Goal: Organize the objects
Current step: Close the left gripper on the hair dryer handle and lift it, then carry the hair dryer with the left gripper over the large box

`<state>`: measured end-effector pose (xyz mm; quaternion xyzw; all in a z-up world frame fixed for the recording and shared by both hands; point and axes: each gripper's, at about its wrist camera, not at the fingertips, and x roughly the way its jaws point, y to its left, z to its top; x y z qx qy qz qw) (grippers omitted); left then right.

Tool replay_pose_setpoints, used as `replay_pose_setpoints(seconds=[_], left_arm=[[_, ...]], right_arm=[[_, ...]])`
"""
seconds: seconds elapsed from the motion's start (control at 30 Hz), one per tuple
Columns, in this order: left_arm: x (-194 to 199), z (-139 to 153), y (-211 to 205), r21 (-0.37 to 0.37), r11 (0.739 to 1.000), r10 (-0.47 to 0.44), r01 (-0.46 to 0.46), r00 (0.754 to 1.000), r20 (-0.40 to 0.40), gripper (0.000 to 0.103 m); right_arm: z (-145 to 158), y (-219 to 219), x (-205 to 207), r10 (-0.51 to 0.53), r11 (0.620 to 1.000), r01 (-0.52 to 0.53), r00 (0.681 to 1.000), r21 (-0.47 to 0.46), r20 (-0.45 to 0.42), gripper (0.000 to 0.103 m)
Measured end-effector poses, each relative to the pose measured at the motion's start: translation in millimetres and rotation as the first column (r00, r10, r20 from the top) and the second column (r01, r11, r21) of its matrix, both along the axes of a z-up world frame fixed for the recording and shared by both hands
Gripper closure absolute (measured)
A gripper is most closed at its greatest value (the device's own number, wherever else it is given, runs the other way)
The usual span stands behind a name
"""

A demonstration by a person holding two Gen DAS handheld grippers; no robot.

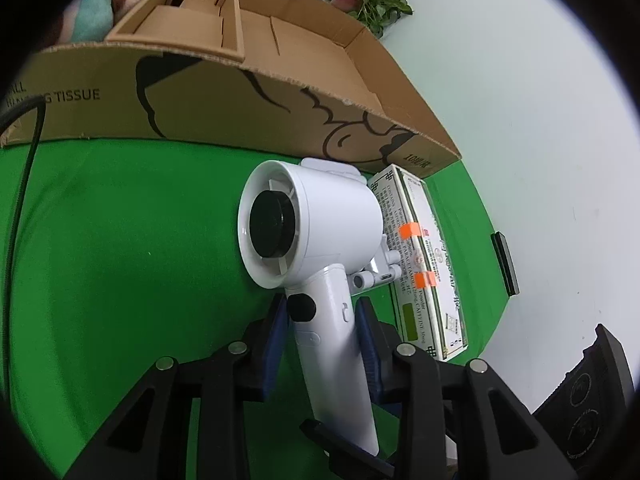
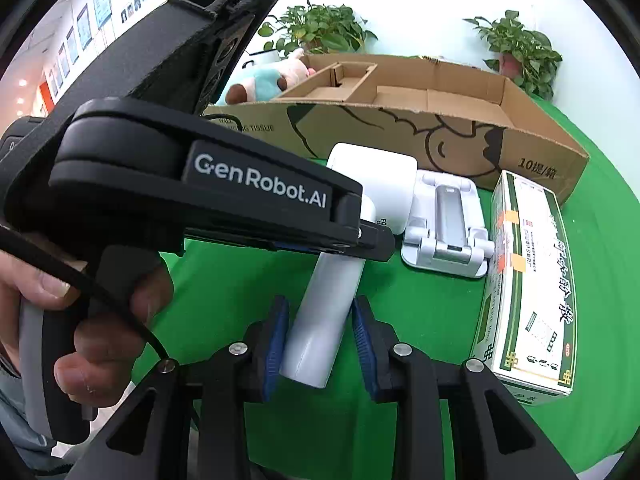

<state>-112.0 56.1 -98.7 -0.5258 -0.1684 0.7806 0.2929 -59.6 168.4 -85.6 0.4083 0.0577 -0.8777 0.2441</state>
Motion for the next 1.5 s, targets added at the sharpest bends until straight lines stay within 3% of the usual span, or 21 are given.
replay_pose_setpoints(seconds=[0.37,0.8,1.17,1.5], left_arm=[[-3,46,-6,-0.001,1.000,0.020,-0.021,0.988,-0.151,0.071],[-33,122,1,-0.011,1.000,0.023,-0.028,0.938,-0.346,0.071],[-68,170,3,0.007,1.000,0.011,-0.009,0.904,-0.427,0.071],[-109,199,0,0.023,1.000,-0.007,0.019,0.898,-0.441,0.071]], right_arm=[[41,2,8,-0.010,0.999,0.004,0.992,-0.047,-0.127,0.075],[103,-7,-31,-0.018,0.998,-0.002,0.954,-0.065,-0.300,0.075],[148,-12,-72,-0.031,0.997,0.003,0.926,-0.076,-0.376,0.075],[183,-15,-104,-0.049,0.995,0.010,0.916,-0.100,-0.398,0.075]])
